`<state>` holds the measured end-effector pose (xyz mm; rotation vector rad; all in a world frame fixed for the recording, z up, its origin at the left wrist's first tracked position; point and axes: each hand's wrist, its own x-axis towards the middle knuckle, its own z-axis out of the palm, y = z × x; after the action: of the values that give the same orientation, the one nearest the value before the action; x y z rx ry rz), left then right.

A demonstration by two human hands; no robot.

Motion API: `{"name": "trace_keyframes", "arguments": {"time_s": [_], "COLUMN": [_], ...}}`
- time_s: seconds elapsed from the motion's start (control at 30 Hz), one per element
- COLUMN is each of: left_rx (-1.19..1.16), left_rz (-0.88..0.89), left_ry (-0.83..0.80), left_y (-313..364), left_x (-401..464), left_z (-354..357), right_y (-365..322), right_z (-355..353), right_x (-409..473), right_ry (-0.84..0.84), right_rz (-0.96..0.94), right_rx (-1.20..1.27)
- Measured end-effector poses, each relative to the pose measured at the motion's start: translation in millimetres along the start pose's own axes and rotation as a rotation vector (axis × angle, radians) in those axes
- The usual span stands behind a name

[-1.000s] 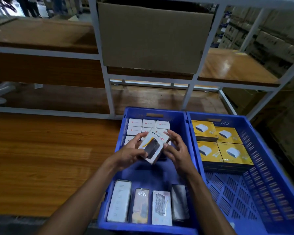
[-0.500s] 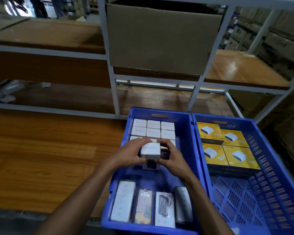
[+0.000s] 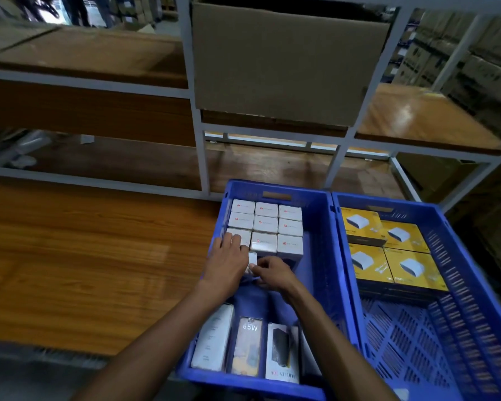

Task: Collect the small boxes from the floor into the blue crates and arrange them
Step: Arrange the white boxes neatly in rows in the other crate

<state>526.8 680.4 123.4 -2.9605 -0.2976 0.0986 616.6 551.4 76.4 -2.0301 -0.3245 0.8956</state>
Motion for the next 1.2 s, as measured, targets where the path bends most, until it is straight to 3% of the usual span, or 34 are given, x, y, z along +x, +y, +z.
{"name": "trace_keyframes", "arguments": {"time_s": [0.13,0.37,0.7,0.97,1.2], "left_rx": [-0.104,-0.271,-0.375,-0.455,-0.722], "left_rz": [-0.019,0.056,-0.010,0.019,-0.079], "left_ry": [-0.013,-0.411,-0.600,-0.608,-0.387], "left_y": [8,10,11,9,-8], "left_x": [-3,-17,1,2,6], "left_z": [0,19,26,15,4], "right_y": [-1,11,18,6,-6], "right_z": [13,15,19,10,-9], "right_x": [12,19,23,10,-15], "right_ry": [0.006,-0.013,-0.088,-0.139,-0.300], "right_rz": [-0.015,0.060,0.149,0.091,0.042], "right_rx": [-0.017,0.079,0.068,-0.034,-0.186]}}
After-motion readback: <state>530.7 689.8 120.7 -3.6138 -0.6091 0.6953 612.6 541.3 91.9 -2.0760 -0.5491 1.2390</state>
